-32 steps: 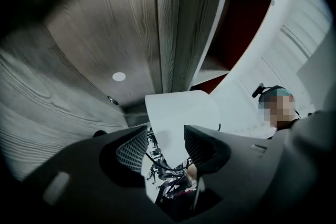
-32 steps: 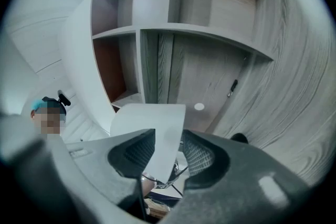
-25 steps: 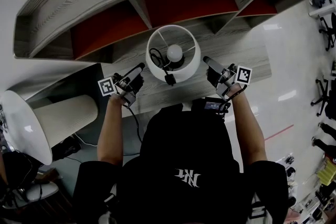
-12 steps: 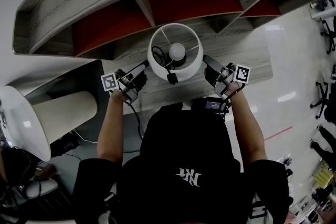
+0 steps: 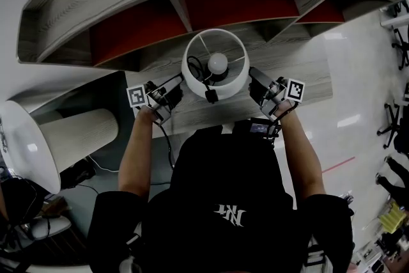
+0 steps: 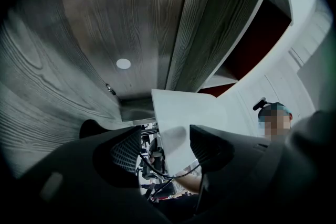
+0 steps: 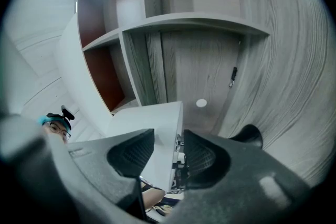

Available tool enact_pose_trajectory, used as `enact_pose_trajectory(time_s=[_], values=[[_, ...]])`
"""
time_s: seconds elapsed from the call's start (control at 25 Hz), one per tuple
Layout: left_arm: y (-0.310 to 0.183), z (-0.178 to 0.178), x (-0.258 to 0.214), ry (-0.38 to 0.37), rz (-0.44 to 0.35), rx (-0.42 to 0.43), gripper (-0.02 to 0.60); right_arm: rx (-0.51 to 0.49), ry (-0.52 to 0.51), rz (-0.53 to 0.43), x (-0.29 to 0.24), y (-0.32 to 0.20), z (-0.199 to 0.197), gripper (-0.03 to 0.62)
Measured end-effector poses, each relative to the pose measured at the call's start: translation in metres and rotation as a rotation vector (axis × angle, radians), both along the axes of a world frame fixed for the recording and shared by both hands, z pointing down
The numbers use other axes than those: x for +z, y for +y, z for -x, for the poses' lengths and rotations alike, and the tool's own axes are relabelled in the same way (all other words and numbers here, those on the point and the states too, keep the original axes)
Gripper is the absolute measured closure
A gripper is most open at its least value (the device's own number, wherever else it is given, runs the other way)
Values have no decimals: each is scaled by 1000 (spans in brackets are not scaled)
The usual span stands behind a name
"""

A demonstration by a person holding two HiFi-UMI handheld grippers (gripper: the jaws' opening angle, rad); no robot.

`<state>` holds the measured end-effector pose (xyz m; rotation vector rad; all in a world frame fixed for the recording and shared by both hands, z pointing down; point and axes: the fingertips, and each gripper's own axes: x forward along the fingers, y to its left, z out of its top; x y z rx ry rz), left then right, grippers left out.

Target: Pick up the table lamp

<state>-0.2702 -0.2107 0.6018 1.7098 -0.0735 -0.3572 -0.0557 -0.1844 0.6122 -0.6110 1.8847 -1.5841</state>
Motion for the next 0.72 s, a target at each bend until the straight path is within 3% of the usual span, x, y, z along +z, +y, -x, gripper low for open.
enact_pose_trajectory(time_s=[0.4, 0.72], values=[[-4, -9, -17, 55, -15, -15, 314, -8, -21, -12, -5, -2, 2, 425], [-2, -8, -20, 57, -25, -12, 345, -12, -6, -36, -8, -2, 3, 441]])
